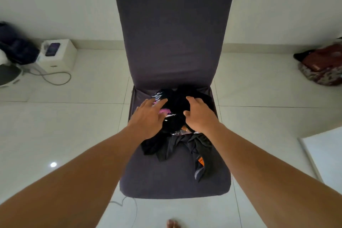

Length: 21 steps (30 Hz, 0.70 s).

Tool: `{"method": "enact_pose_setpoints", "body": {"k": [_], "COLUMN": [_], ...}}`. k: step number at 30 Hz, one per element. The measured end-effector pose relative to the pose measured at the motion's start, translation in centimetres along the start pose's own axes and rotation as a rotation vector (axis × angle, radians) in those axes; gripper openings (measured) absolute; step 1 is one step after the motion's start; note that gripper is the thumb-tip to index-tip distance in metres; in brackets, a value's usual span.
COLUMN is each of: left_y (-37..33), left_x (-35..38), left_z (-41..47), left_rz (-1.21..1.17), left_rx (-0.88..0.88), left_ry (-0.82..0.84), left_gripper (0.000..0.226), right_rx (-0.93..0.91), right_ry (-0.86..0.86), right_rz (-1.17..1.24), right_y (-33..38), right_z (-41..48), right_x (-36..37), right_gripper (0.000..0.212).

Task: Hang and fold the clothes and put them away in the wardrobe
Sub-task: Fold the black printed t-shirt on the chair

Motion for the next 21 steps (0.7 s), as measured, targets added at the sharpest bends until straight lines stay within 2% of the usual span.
{"method": "enact_pose_setpoints", "body": {"k": [8, 9, 11, 13, 16, 17, 19, 21], "left_y": [1.9, 2.1, 2.5, 2.4, 1.7, 1.6, 1.0, -0.6], "left_x": [6.6, 7.0, 7.8, 7.4, 5.1, 4.3, 3.6, 2.3], "left_z": [6.6, 6.7, 7.1, 7.0, 6.1, 5.8, 5.3, 4.4], "left_rz": [-0.043, -0.062, -0.096, -0.076, 0.055, 0.002, -0.253, -0.414], "left_rx": [-0.025, -0.041, -0.067, -0.080, -0.100, -0.107, -0.121, -0.072], "left_ry": [0.117, 0.123, 0.123, 0.093, -0.018, -0.029, 0.036, 0.100], "left_gripper": [0.051, 0.053, 0.056, 0.056, 0.053, 0.055, 0.067, 0.081], "right_rx": [-0.017, -0.012, 0.018, 0.046, 0.071, 0.094, 0.164, 0.216], "right_ry": [-0.004, -0.011, -0.040, -0.086, -0.065, -0.053, -0.033, 0.007], "right_rz": [-0.012, -0.025, -0.003, 0.100, 0.334, 0.437, 0.655, 0.898], "right_y": [-1.9, -2.0, -2.5, -2.5, -1.6, -1.1, -0.8, 0.0], "right_z": [7.4, 7.7, 8.7, 9.0, 8.5, 8.1, 6.9, 5.5], "right_x": [3.5, 3.5, 3.5, 2.5, 1.0, 0.3, -0.8, -1.6], "right_gripper": [0.072, 0.067, 0.041, 0.018, 0.011, 0.012, 0.013, 0.012]}}
Point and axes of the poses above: each hand's wrist, its own z-axis towards the middle knuckle, its own x-axis out of the palm, y = z × x, the point moved 10 cm from there along z, towards the middle knuckle, and after that the axes turned 4 degrees about z, right-handed, at the moved point
